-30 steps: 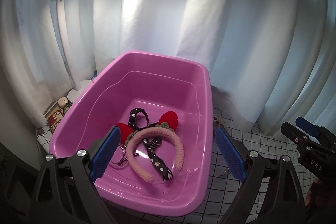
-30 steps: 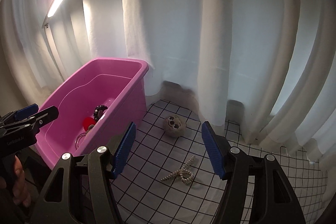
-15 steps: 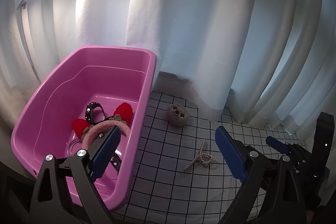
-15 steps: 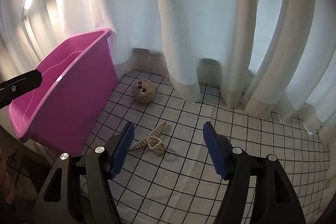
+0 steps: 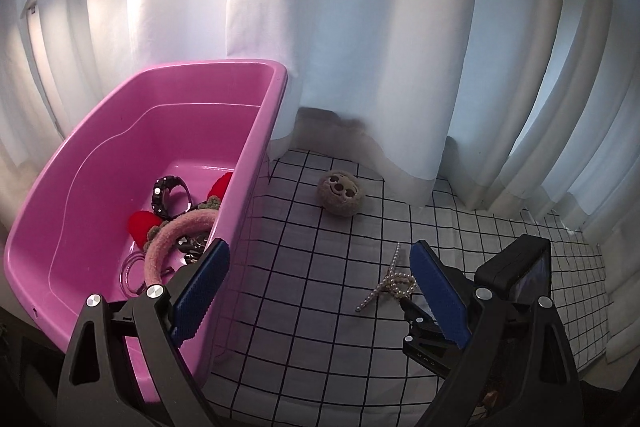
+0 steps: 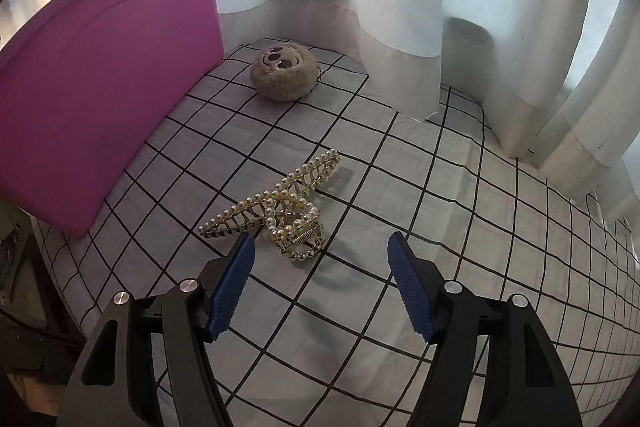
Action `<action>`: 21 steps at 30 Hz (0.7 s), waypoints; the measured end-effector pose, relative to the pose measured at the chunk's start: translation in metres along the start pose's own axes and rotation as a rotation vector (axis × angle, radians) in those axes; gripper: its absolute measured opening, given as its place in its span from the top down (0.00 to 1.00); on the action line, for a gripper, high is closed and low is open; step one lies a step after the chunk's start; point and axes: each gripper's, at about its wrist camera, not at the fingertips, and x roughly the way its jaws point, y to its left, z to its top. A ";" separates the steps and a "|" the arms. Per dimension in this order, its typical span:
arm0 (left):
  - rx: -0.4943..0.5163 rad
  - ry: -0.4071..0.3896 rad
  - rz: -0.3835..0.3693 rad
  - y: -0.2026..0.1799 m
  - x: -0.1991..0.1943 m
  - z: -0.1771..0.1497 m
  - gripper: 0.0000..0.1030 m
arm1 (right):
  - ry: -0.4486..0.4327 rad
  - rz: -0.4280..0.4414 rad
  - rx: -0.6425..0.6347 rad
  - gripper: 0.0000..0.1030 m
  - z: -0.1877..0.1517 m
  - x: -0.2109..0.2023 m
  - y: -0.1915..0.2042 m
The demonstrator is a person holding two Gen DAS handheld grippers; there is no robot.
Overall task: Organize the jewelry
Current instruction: 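Withdraw both tools from the tub toward the pearl claw and plush, then grasp the pearl claw clip with the right tool while the left tool grasps the plush sloth hair tie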
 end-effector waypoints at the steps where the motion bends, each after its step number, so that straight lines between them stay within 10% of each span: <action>1: 0.000 0.003 -0.001 -0.001 0.001 0.001 0.13 | -0.001 0.010 -0.003 0.36 0.000 0.004 0.000; 12: -0.009 0.035 -0.046 -0.026 0.027 0.006 0.13 | -0.055 0.029 0.007 0.38 0.005 0.034 -0.006; 15: -0.010 0.039 -0.046 -0.031 0.038 0.006 0.13 | -0.077 0.036 0.016 0.67 0.005 0.033 -0.014; 21: 0.008 0.048 -0.037 -0.044 0.070 0.007 0.13 | -0.101 0.015 0.037 0.68 0.011 0.036 -0.042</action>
